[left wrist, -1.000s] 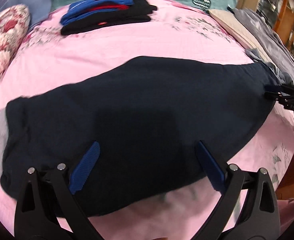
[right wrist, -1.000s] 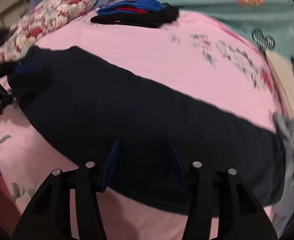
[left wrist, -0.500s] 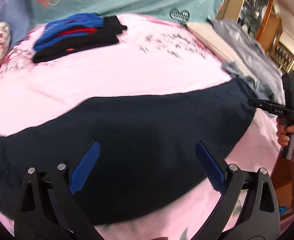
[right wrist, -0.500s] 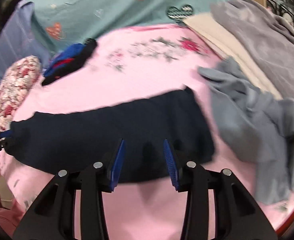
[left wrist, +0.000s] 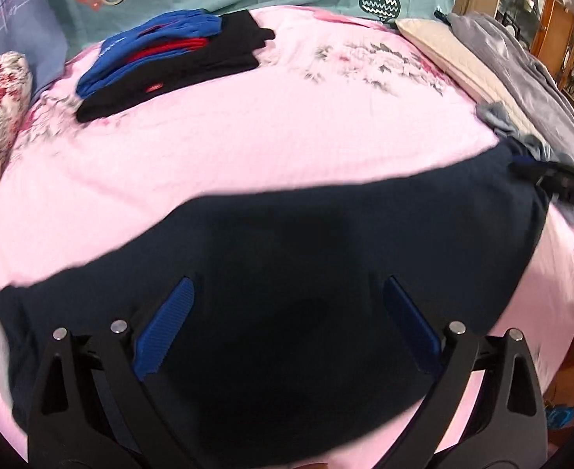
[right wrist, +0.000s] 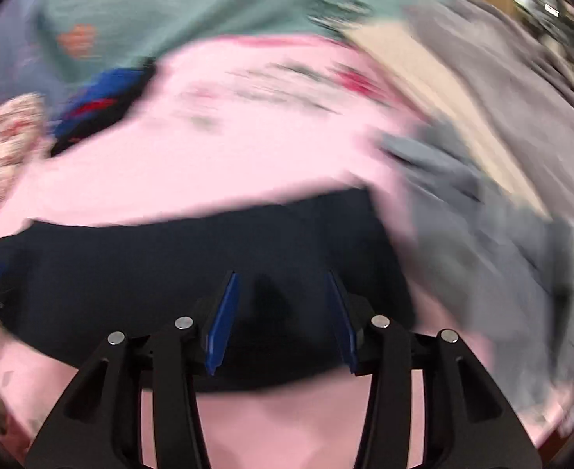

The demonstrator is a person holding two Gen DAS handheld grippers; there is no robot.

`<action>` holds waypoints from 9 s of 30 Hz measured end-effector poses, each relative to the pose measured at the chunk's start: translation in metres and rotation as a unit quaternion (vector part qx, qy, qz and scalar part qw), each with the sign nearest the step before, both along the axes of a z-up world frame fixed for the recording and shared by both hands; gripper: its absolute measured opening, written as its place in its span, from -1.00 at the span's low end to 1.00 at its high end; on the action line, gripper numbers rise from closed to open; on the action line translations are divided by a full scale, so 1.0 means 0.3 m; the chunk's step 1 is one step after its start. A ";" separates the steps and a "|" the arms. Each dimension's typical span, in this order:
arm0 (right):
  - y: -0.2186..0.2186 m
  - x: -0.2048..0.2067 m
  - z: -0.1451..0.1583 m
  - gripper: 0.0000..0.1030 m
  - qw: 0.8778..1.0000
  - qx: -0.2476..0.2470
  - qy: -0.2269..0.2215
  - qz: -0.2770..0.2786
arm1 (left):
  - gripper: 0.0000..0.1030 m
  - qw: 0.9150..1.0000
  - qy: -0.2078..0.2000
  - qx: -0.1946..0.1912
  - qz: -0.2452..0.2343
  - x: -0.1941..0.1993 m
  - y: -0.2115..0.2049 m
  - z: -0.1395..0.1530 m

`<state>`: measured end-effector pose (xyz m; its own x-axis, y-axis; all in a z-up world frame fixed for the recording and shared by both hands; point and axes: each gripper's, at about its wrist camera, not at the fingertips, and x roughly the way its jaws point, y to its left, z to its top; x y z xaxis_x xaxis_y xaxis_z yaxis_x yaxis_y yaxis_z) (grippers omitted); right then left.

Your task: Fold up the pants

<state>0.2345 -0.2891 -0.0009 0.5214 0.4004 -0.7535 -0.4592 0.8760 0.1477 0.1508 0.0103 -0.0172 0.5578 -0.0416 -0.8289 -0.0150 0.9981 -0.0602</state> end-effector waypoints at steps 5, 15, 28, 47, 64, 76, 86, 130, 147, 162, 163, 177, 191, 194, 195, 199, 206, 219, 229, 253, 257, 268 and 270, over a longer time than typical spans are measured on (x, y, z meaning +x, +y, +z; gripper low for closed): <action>0.313 0.045 -0.060 -0.03 0.992 0.003 0.031 0.125 | 0.92 0.999 0.041 -0.011 0.017 0.111 0.016 -0.080; -0.068 0.191 -0.107 -0.09 0.994 0.076 0.077 0.020 | 0.93 0.999 0.031 0.018 0.023 0.080 0.002 -0.075; -0.142 -0.027 -0.119 0.01 0.991 0.094 0.091 -0.025 | 0.95 0.996 0.025 0.025 -0.079 -0.021 -0.224 -0.063; -0.484 -0.102 -0.168 0.06 0.865 0.325 0.145 -0.354 | 0.96 0.997 0.006 -0.018 -0.081 -0.053 -0.169 -0.078; -0.510 -0.020 -0.223 -0.72 0.852 0.301 0.180 -0.389 | 0.96 0.995 -0.002 -0.057 -0.079 -0.050 -0.143 -0.072; -0.254 -0.112 0.053 -0.81 0.932 0.260 0.023 -0.250 | 0.96 0.990 -0.029 -0.133 -0.044 -0.074 -0.026 -0.036; 0.367 -0.275 0.068 -0.82 0.995 0.094 -0.044 0.005 | 0.96 0.981 -0.091 -0.132 0.106 -0.200 0.325 -0.011; 0.638 -0.414 -0.109 -0.14 0.966 -0.125 -0.071 0.216 | 0.96 0.976 -0.079 -0.173 0.110 -0.199 0.379 -0.065; 0.653 -0.449 -0.104 -0.33 0.963 -0.111 -0.078 0.231 | 0.96 0.977 -0.083 -0.164 0.107 -0.199 0.369 -0.051; 0.231 0.072 -0.044 -0.46 0.986 0.146 0.068 -0.041 | -0.05 0.973 -0.046 -0.179 -0.139 -0.015 -0.208 0.030; 0.231 0.080 -0.073 -0.46 0.987 0.131 0.079 -0.050 | -0.08 0.976 -0.009 -0.173 -0.134 0.000 -0.221 -0.026; 0.112 -0.141 -0.060 -0.54 0.984 0.135 0.116 -0.015 | -0.04 0.969 -0.011 -0.211 -0.125 -0.043 -0.173 -0.058; 0.297 -0.146 0.012 -0.42 0.987 0.117 0.082 0.073 | -0.04 0.961 -0.018 -0.254 -0.108 -0.082 -0.116 -0.064; 0.429 -0.101 0.020 -0.42 0.978 0.128 0.092 0.138 | -0.04 0.960 -0.019 -0.254 -0.112 -0.086 -0.114 -0.066; 0.478 -0.081 0.000 -0.44 0.975 0.119 0.102 0.159 | -0.04 0.962 -0.018 -0.249 -0.110 -0.084 -0.115 -0.068; 0.613 0.037 -0.165 -0.72 0.962 0.074 0.189 0.184 | -0.03 0.960 -0.019 -0.259 -0.109 -0.086 -0.109 -0.070; 0.612 0.025 -0.103 -0.64 0.963 0.081 0.167 0.195 | 0.04 0.960 -0.017 -0.257 -0.112 -0.084 -0.114 -0.076; 0.568 0.120 -0.146 -0.53 0.951 0.159 0.206 0.164 | 0.09 0.958 -0.020 -0.263 -0.114 -0.085 -0.110 -0.079; 0.205 0.050 -0.131 -0.45 0.963 0.209 0.167 0.026 | 0.21 0.960 -0.040 -0.254 -0.107 -0.111 -0.090 -0.038; 1.054 -0.610 0.048 -0.05 0.918 0.078 -0.029 0.387 | 0.77 0.928 -0.079 -0.165 0.325 -0.683 0.910 0.056; 1.190 -0.696 0.039 -0.02 0.900 0.021 -0.076 0.429 | 0.77 0.932 -0.083 -0.176 0.307 -0.670 0.914 0.046; 1.450 -0.742 -0.114 -0.02 0.881 -0.117 -0.116 0.443 | 0.77 0.926 -0.096 -0.206 0.300 -0.723 1.000 0.037; 1.457 -0.741 -0.127 -0.03 0.880 -0.129 -0.132 0.438 | 0.77 0.924 -0.100 -0.222 0.295 -0.726 1.008 0.041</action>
